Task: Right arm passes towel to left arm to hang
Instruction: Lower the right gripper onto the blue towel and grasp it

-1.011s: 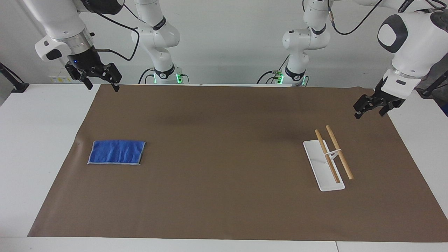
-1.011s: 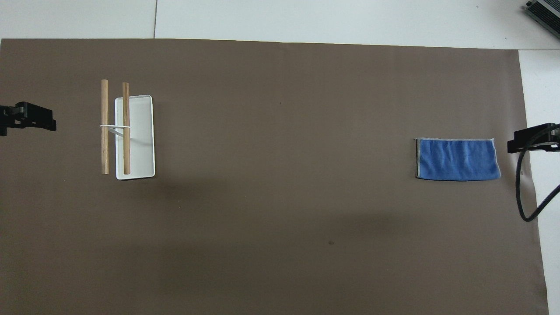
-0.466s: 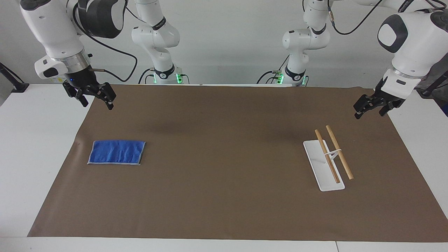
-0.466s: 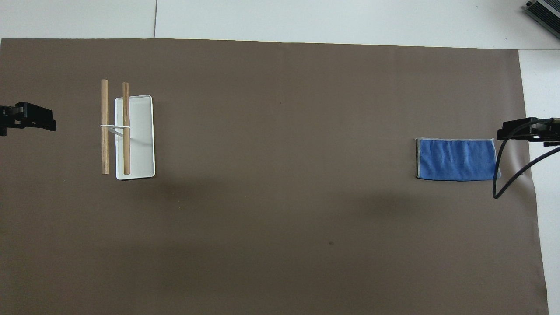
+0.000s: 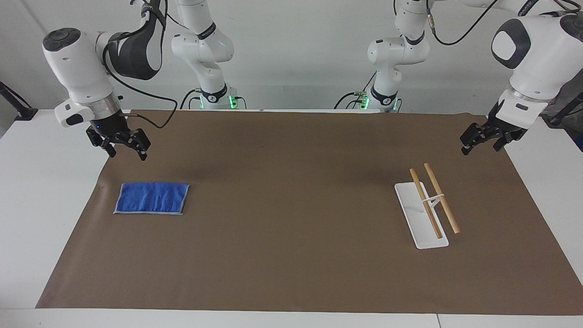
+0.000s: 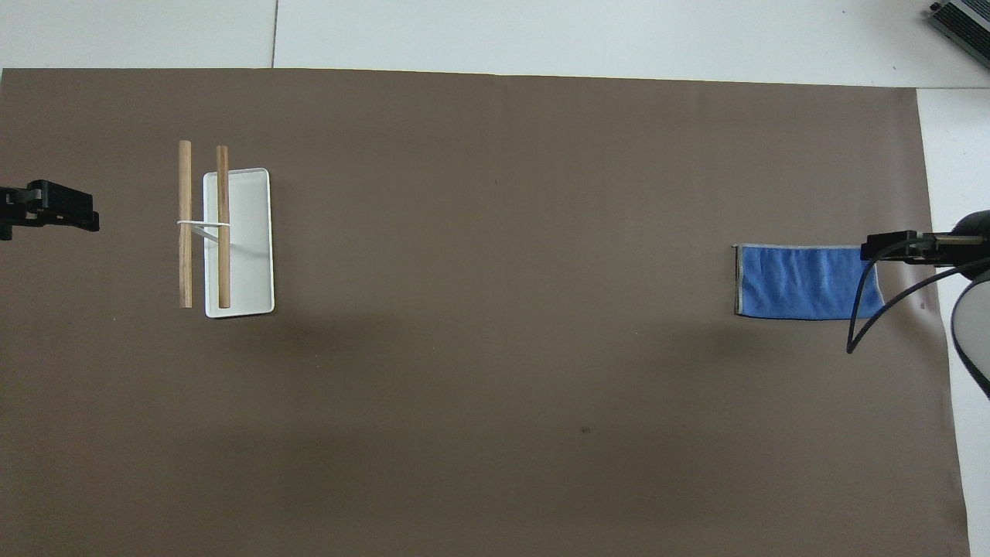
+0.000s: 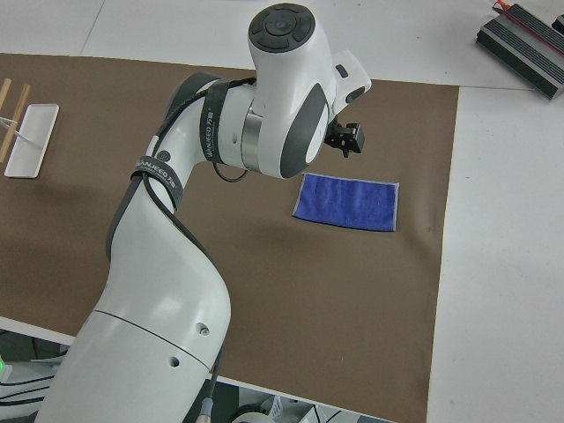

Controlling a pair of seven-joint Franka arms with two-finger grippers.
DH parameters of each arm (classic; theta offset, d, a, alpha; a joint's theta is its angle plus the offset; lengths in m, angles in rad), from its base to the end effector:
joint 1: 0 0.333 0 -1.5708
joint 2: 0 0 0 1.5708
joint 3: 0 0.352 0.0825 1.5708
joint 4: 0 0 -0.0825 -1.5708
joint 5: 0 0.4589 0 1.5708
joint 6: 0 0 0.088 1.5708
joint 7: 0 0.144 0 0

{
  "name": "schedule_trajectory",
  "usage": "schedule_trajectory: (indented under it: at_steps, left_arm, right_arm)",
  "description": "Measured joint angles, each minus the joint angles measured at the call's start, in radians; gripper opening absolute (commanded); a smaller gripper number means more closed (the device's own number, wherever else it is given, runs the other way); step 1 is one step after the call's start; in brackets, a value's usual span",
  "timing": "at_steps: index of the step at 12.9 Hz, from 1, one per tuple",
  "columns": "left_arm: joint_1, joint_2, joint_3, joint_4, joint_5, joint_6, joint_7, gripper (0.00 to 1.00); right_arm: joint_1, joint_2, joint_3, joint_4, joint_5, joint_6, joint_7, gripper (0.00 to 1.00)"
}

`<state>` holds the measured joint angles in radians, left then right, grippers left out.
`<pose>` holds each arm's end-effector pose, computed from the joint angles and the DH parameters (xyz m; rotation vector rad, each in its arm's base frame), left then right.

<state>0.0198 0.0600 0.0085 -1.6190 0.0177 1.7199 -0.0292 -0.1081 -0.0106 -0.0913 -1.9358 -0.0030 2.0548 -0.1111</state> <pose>0.6621 0.0209 0.5716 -3.1217 -0.0862 -0.0639 0.6308 -0.1279 0.4725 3.1105 -0.1356 0.1991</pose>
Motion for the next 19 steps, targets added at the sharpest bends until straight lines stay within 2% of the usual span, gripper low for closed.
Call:
schedule_trajectory:
  at_steps: [5, 9, 19]
  left_arm:
    - [0.000, 0.000, 0.000, 0.000, 0.000, 0.000, 0.000, 1.00]
    - [0.000, 0.000, 0.000, 0.000, 0.000, 0.000, 0.000, 1.00]
    - [0.000, 0.000, 0.000, 0.000, 0.000, 0.000, 0.000, 1.00]
  right_arm:
    - [-0.041, 0.099, 0.000, -0.090, 0.000, 0.216, -0.079, 1.00]
    - [-0.057, 0.185, -0.001, -0.131, 0.000, 0.340, -0.096, 1.00]
    - [-0.078, 0.322, -0.001, -0.140, 0.000, 0.394, -0.136, 0.99]
